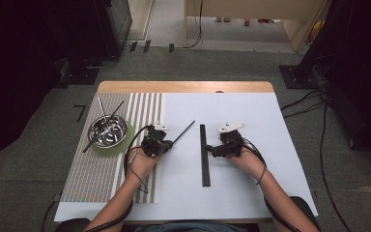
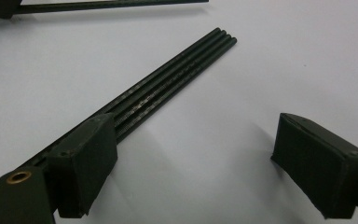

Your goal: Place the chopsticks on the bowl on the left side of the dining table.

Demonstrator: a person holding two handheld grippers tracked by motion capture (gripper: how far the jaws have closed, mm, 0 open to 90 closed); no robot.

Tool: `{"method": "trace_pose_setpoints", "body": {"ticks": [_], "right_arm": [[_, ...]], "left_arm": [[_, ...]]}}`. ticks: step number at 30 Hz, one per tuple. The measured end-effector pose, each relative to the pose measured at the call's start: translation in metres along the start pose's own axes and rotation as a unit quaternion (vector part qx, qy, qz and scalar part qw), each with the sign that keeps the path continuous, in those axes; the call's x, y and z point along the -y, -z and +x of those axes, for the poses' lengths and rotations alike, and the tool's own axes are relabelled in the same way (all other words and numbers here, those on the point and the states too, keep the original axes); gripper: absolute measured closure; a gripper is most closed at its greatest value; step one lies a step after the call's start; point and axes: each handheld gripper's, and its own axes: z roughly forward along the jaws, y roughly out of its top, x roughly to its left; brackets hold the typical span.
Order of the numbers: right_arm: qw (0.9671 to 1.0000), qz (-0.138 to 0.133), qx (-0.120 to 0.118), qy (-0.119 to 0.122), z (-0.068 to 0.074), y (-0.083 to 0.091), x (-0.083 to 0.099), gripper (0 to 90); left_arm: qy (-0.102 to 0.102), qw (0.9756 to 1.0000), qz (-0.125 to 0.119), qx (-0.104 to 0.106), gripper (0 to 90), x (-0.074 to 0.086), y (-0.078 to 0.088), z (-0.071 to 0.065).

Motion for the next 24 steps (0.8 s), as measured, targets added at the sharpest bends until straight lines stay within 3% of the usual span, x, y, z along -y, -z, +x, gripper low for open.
{"method": "trace_pose_setpoints", "body": {"ticks": [24], "right_arm": [[1.0000, 0.000, 0.000, 0.000, 0.000, 0.000, 0.000, 13.5]], "left_arm": [[-0.008, 1.0000, -0.001, 0.005, 87.4, -0.011, 0.023, 0.000]]}}
